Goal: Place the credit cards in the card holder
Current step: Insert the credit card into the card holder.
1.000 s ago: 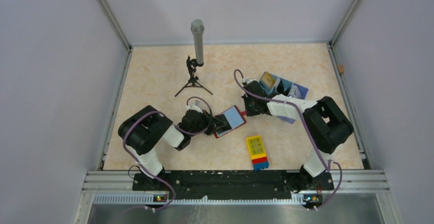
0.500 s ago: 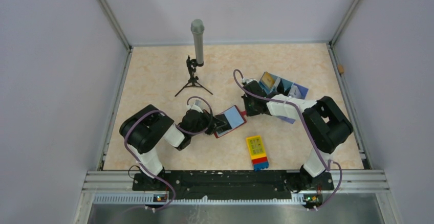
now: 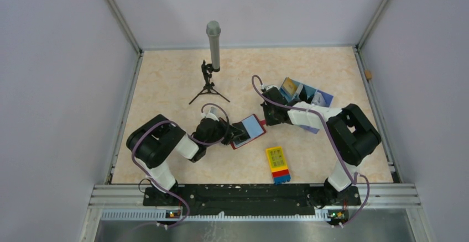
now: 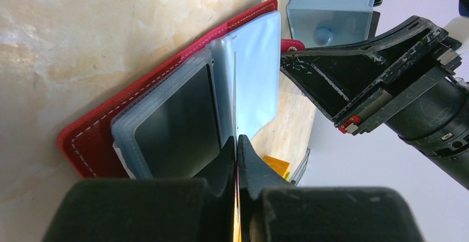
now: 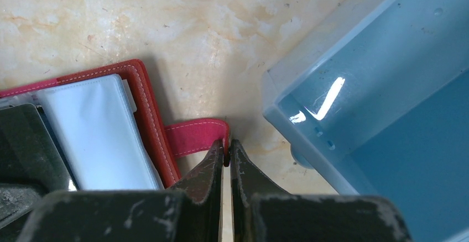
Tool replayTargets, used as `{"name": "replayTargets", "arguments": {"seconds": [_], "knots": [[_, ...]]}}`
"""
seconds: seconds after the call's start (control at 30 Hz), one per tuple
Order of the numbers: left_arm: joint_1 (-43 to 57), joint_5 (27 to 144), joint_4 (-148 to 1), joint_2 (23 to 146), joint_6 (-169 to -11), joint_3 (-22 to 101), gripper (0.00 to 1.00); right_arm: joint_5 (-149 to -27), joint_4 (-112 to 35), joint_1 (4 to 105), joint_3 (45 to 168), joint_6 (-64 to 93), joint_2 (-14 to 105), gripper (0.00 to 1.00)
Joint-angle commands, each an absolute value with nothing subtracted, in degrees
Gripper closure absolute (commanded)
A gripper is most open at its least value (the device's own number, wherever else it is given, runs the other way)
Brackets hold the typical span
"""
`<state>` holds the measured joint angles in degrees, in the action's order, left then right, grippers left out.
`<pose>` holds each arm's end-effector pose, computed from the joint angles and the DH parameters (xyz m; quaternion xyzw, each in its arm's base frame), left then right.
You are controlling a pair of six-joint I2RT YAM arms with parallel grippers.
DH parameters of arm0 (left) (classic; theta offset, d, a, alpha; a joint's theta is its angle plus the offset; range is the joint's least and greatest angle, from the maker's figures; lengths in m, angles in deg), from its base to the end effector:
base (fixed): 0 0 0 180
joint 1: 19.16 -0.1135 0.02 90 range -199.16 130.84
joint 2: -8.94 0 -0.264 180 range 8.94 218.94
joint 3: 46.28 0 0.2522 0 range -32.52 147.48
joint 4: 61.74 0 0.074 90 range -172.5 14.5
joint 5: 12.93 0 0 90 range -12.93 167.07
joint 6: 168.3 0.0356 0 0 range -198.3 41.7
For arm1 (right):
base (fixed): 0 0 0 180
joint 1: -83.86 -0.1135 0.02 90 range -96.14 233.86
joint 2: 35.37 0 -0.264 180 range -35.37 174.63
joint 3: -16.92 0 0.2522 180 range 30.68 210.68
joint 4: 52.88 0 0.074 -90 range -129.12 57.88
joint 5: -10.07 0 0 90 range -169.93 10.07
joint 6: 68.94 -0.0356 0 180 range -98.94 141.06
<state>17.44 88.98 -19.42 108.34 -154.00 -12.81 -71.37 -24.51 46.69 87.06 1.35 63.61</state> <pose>0.2089 -0.1643 0.1001 -0.2250 0.8033 -0.5006 0.2312 0.2751 0.2020 0.1608 -0.1244 0.9488 0.0711 0.2816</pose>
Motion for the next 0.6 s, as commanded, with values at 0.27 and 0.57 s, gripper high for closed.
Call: {"name": "replayTargets", "arguments": {"seconds": [0.27, 0.57], "knots": [[17.7, 88.3, -17.4, 108.7, -153.6, -12.0, 1.00, -70.3, -21.9, 45.6, 87.8, 1.2, 66.2, 1.00], [17.8, 88.7, -16.4, 111.0, -153.7, -11.2, 1.00, -70.0, -21.7, 45.5, 87.8, 1.3, 66.3, 1.00]]}}
